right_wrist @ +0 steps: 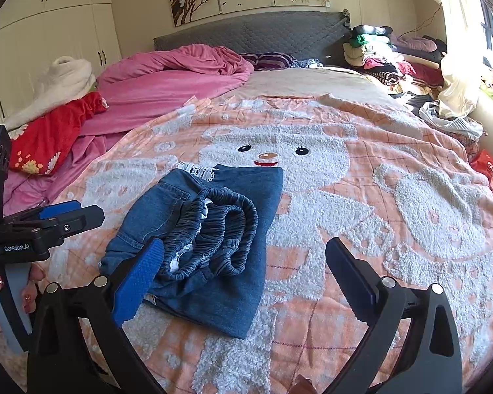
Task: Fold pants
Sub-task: 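Release the folded pants with the right tool and pull back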
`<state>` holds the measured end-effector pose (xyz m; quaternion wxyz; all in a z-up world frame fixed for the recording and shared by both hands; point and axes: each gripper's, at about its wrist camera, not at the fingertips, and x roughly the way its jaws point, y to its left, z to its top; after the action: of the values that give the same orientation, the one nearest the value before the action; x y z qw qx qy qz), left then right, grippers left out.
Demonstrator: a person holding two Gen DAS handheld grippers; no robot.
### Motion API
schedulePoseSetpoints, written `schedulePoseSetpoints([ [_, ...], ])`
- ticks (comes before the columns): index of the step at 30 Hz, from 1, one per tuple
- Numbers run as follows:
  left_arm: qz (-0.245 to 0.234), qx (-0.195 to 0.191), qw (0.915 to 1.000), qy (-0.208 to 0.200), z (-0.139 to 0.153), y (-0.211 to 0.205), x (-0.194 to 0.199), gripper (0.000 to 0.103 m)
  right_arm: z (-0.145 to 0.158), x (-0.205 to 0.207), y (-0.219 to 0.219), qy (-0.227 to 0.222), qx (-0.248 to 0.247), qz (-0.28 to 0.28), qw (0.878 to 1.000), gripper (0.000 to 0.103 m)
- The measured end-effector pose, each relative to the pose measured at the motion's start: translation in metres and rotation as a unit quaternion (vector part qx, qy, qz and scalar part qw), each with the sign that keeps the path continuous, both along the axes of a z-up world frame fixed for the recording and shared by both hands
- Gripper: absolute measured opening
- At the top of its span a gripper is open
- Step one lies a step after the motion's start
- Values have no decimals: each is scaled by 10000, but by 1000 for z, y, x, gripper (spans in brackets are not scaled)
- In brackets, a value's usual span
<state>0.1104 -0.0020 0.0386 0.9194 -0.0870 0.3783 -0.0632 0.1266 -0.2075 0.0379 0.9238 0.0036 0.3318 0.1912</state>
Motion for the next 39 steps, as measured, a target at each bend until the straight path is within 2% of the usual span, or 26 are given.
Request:
schedulePoseSetpoints([
  [22, 125, 48, 9998, -135, 10, 11, -44, 94, 13, -42, -5, -228, 57, -89, 9997, 98],
  [39, 210, -14, 9996, 173, -25, 4, -85, 94, -11, -80, -3, -30, -167, -166, 9997, 98],
])
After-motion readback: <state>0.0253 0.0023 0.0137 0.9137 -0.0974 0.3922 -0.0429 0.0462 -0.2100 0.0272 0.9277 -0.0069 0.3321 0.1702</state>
